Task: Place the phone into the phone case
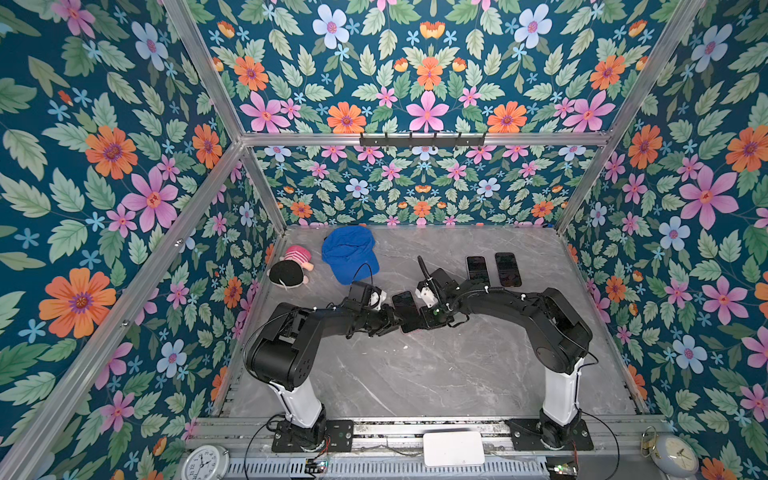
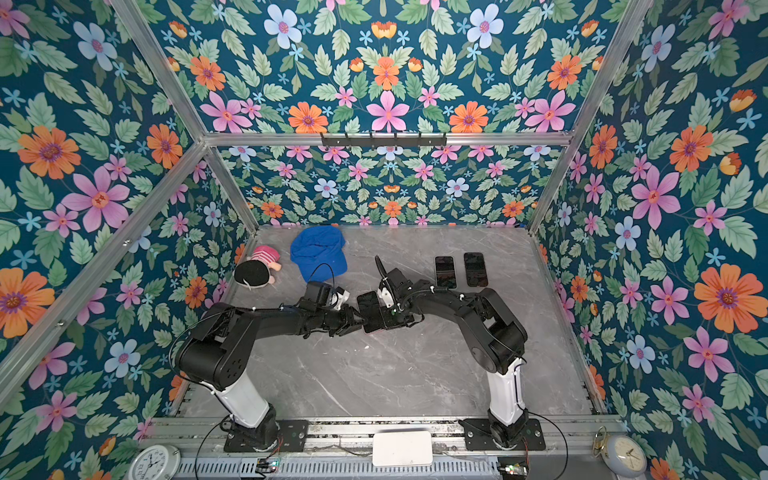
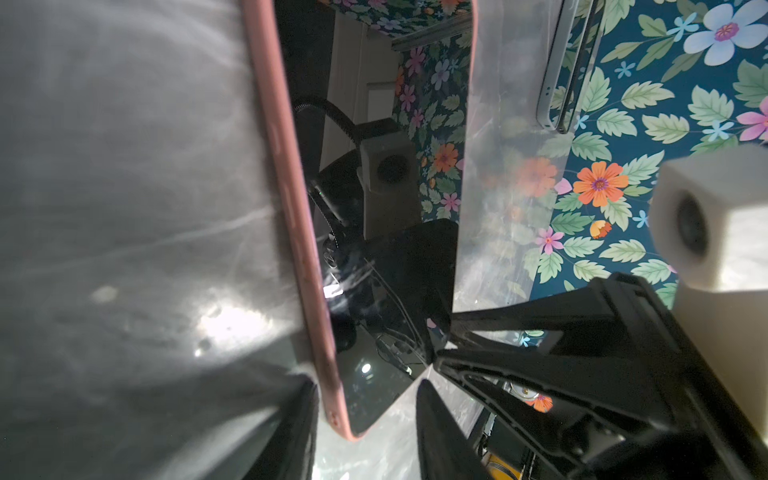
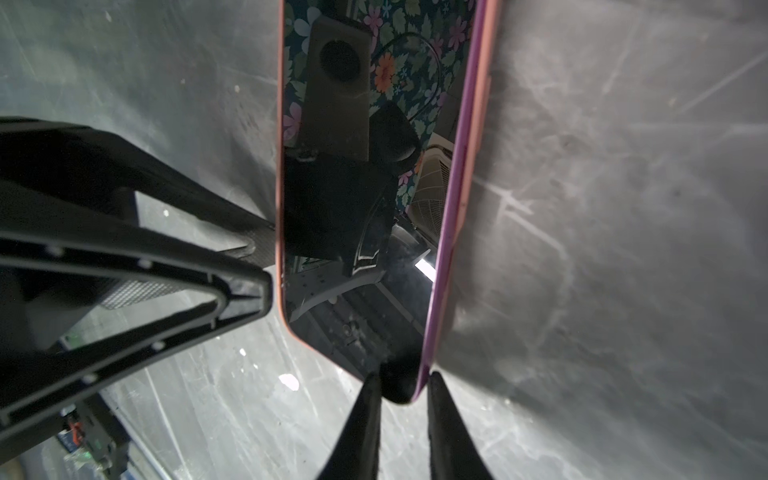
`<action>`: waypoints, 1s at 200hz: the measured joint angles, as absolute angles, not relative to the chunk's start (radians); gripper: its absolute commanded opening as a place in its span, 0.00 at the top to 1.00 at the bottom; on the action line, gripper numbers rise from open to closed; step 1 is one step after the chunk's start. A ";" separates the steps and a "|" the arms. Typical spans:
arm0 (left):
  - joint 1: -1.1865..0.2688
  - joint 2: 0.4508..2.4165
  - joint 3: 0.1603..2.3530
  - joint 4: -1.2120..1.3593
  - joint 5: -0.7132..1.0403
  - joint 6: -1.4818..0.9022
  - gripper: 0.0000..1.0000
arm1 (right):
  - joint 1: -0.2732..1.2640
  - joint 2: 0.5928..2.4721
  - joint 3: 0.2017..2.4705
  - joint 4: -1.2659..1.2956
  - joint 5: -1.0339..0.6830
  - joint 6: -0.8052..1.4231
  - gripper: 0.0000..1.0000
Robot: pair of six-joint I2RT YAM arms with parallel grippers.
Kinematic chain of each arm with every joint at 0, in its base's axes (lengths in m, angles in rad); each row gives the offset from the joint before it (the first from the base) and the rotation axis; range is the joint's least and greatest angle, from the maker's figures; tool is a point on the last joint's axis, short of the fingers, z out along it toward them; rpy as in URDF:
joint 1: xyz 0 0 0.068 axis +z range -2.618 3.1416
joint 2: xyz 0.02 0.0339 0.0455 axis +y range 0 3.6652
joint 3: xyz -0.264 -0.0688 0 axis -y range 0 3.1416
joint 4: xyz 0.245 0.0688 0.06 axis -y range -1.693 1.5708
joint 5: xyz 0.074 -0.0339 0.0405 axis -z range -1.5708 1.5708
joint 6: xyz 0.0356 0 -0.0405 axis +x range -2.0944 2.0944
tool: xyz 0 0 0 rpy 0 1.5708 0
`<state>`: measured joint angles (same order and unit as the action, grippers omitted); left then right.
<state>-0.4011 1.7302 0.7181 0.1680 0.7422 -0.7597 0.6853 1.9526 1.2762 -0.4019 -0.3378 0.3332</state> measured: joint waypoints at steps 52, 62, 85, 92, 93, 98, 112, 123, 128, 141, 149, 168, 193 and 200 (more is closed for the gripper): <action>-0.402 1.737 0.707 0.201 0.751 -0.778 0.63 | 0.682 1.953 1.276 -0.397 -0.348 0.337 0.90; -0.404 1.738 0.707 0.203 0.752 -0.782 0.63 | 0.682 1.953 1.276 -0.394 -0.351 0.340 0.90; -0.406 1.742 0.706 0.209 0.756 -0.786 0.63 | 0.681 1.958 1.275 -0.391 -0.359 0.357 0.91; -0.406 1.742 0.706 0.211 0.756 -0.786 0.63 | 0.681 1.961 1.275 -0.389 -0.361 0.363 0.91; -0.406 1.742 0.706 0.211 0.756 -0.786 0.63 | 0.681 1.961 1.275 -0.389 -0.361 0.363 0.91; -0.406 1.742 0.705 0.213 0.756 -0.786 0.63 | 0.682 1.964 1.274 -0.387 -0.359 0.363 0.91; -0.406 1.743 0.704 0.217 0.756 -0.786 0.64 | 0.681 1.968 1.273 -0.384 -0.362 0.367 0.90; -0.406 1.744 0.704 0.219 0.756 -0.786 0.64 | 0.681 1.968 1.270 -0.380 -0.365 0.369 0.90; -0.406 1.744 0.704 0.220 0.756 -0.786 0.63 | 0.681 1.967 1.268 -0.377 -0.365 0.374 0.91; -0.406 1.744 0.704 0.221 0.756 -0.789 0.64 | 0.681 1.967 1.266 -0.375 -0.365 0.374 0.90; -0.406 1.744 0.704 0.221 0.756 -0.790 0.64 | 0.681 1.966 1.264 -0.373 -0.365 0.375 0.90; -0.406 1.744 0.704 0.222 0.755 -0.789 0.64 | 0.681 1.962 1.263 -0.372 -0.362 0.382 0.90; -0.406 1.735 0.704 0.209 0.744 -0.781 0.64 | 0.683 1.944 1.263 -0.384 -0.356 0.380 0.77; -0.408 1.731 0.705 0.198 0.741 -0.775 0.63 | 0.683 1.934 1.261 -0.392 -0.360 0.376 0.74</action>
